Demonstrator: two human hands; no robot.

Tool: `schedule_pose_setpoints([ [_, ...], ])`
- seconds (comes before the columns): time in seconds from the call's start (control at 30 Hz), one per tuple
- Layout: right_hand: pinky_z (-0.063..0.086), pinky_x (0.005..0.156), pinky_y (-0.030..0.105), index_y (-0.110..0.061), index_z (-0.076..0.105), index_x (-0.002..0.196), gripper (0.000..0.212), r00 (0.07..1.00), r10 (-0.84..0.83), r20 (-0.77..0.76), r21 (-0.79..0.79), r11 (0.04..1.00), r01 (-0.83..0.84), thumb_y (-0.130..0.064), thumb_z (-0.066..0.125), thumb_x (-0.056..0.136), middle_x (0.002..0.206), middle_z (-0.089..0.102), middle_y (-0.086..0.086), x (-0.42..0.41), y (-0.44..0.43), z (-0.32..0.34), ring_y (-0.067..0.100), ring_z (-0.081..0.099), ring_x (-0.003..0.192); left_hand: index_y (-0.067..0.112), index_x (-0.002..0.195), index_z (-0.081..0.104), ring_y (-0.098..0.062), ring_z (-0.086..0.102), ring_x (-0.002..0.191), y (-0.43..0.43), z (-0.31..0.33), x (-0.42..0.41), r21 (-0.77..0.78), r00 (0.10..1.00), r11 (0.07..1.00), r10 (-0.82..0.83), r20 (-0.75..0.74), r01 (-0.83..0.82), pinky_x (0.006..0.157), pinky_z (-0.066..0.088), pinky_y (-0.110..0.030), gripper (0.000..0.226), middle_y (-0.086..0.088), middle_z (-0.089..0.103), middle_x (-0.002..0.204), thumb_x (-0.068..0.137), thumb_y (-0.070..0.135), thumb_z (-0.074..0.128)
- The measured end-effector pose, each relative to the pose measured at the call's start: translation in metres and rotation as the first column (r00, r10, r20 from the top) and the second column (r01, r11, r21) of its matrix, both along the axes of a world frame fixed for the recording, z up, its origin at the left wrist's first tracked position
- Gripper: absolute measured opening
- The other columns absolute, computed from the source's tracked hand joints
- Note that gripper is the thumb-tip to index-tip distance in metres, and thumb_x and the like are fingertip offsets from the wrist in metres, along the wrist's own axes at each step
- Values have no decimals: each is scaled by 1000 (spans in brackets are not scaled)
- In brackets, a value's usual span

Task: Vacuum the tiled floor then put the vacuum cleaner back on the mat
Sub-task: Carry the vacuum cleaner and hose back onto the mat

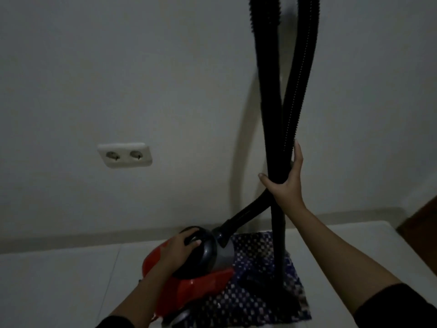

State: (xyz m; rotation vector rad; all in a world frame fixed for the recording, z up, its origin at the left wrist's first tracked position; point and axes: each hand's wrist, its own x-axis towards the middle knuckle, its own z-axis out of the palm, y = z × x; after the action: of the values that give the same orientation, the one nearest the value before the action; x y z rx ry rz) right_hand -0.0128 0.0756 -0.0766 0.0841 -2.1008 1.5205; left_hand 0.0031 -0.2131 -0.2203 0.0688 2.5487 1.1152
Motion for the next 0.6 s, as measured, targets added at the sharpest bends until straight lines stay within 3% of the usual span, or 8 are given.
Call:
schedule_pose_setpoints([
  [0.1,34,109,15,-19,11,151,101,1000,-24,19,2,1000,24,8,74,76,133,29,-51,-21,-13,-30,-20,36,126,42,126,55,-19,54,122,-1,-33,-16,-19,999,1000,-16,41,16,106,40,-45,48,8,60,132,79,52,56],
  [0.23,43,105,23,-32,21,147,99,996,-64,68,-124,990,72,-7,76,70,142,47,-4,-37,-32,-68,5,49,127,25,137,50,-21,48,128,3,-67,-34,-51,992,993,-100,77,104,109,35,-33,46,-1,52,140,92,33,58],
  [0.37,41,109,32,-29,20,149,98,988,-124,91,-85,988,132,-14,76,70,137,43,-19,-40,-26,-112,-1,46,128,20,141,45,-20,47,129,8,-96,-48,-68,982,984,-158,106,166,101,34,-21,49,-4,49,143,94,30,55],
  [0.5,41,108,52,-59,19,142,95,983,-155,100,-79,983,163,-30,73,69,145,44,-4,-43,-10,-151,24,47,132,20,140,46,-21,60,114,14,-123,-57,-149,978,967,-197,68,205,92,44,-23,51,-7,58,134,93,40,54],
  [0.53,38,110,52,-60,17,142,96,982,-155,110,-63,985,162,-29,73,71,150,40,-3,-43,-7,-158,23,44,135,21,139,47,-21,63,107,17,-128,-59,-168,978,963,-201,61,209,88,46,-23,53,-8,63,128,92,44,53],
  [0.6,31,115,47,-50,13,144,98,980,-161,114,-55,984,168,-19,74,75,153,29,-16,-41,-1,-175,4,33,141,24,139,48,-21,65,100,26,-141,-64,-208,974,952,-222,42,226,82,47,-23,51,-9,68,118,92,43,54],
])
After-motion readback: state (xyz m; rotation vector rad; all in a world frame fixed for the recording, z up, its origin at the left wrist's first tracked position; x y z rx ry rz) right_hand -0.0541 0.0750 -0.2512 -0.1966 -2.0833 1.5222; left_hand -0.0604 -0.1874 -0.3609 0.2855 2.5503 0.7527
